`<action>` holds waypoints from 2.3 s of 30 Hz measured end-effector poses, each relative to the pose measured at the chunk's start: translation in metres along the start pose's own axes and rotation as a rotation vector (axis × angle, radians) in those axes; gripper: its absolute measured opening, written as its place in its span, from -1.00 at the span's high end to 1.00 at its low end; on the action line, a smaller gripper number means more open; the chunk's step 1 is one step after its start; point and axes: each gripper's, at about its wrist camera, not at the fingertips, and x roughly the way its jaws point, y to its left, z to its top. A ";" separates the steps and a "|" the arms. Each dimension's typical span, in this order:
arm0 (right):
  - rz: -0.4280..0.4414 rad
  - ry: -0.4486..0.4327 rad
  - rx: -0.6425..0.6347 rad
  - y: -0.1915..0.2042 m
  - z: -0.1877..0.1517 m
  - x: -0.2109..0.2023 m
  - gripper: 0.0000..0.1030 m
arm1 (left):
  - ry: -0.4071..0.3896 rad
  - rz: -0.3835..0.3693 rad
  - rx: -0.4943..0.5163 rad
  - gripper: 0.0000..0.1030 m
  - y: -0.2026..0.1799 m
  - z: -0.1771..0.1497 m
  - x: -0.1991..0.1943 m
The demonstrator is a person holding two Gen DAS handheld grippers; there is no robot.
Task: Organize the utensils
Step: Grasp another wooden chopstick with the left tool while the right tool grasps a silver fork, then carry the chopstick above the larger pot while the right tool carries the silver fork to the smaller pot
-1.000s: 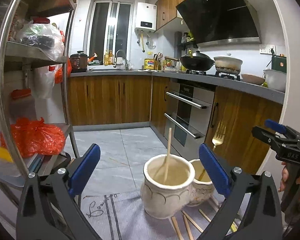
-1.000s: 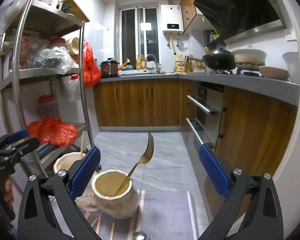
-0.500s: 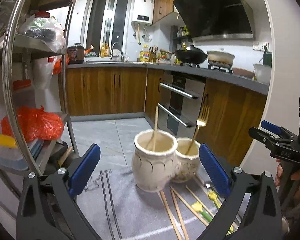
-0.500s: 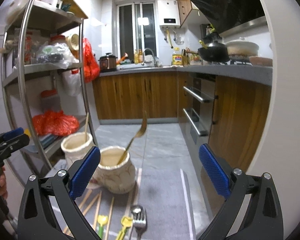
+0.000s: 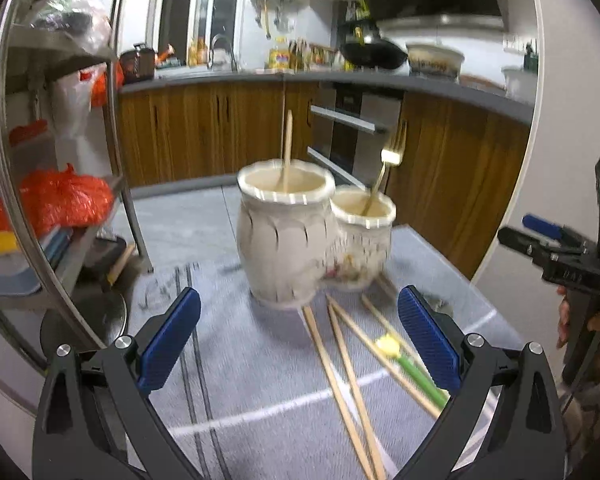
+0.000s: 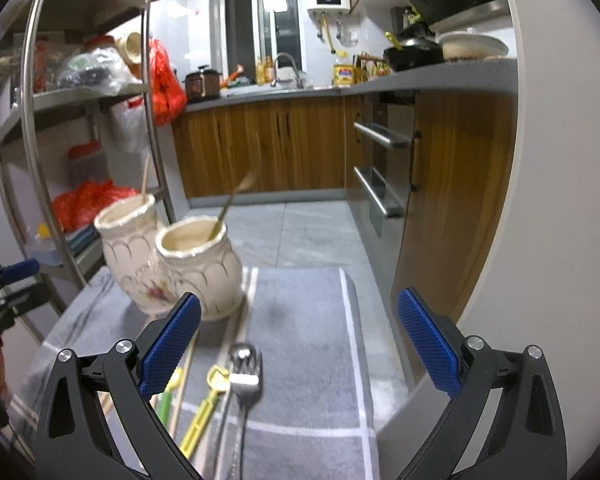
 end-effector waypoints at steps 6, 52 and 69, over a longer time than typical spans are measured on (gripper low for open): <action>0.008 0.062 -0.032 0.003 -0.015 0.010 -0.90 | 0.112 0.036 0.021 -0.89 -0.005 -0.026 0.023; 0.138 0.383 -0.121 0.032 -0.059 0.053 0.51 | 0.359 -0.012 0.073 0.89 -0.009 -0.055 0.067; 0.146 0.307 -0.122 0.028 -0.056 0.039 0.88 | 0.278 -0.077 0.062 0.89 -0.006 -0.050 0.054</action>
